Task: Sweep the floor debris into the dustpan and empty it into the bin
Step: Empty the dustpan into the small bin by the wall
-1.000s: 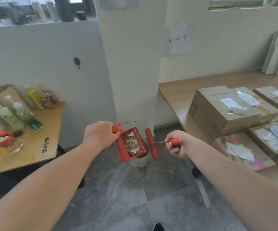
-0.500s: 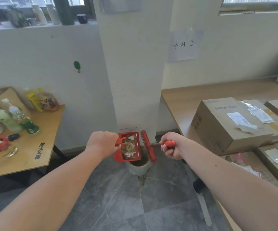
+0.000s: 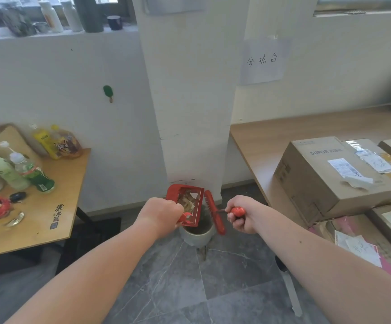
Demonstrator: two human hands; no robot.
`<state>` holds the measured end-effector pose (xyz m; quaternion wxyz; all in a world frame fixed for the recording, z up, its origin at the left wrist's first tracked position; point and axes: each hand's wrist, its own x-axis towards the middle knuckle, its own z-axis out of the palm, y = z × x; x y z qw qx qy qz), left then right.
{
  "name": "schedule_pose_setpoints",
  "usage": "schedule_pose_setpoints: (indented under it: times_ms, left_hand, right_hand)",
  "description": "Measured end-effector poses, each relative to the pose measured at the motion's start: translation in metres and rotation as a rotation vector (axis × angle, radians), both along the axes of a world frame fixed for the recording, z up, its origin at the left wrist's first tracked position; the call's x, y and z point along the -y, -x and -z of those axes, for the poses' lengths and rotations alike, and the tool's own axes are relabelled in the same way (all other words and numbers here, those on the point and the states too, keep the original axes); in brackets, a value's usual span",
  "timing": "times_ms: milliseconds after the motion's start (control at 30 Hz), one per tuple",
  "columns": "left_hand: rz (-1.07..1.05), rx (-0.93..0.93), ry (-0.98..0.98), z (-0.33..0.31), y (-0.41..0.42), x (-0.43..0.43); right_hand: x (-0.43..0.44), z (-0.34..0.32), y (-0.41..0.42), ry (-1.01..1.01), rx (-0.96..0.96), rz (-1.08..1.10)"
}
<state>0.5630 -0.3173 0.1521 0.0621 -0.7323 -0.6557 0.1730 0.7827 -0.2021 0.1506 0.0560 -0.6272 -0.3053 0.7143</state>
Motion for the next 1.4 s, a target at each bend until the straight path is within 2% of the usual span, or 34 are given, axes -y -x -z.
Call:
schedule_pose_setpoints:
  times_ms: [333, 1400]
  left_hand:
    - [0.122, -0.045, 0.066, 0.012, 0.001, 0.007]
    - [0.299, -0.086, 0.069, 0.031, -0.020, 0.002]
  right_hand:
    - [0.012, 0.002, 0.001, 0.046, 0.014, 0.005]
    - [0.022, 0.002, 0.001, 0.048, 0.021, 0.034]
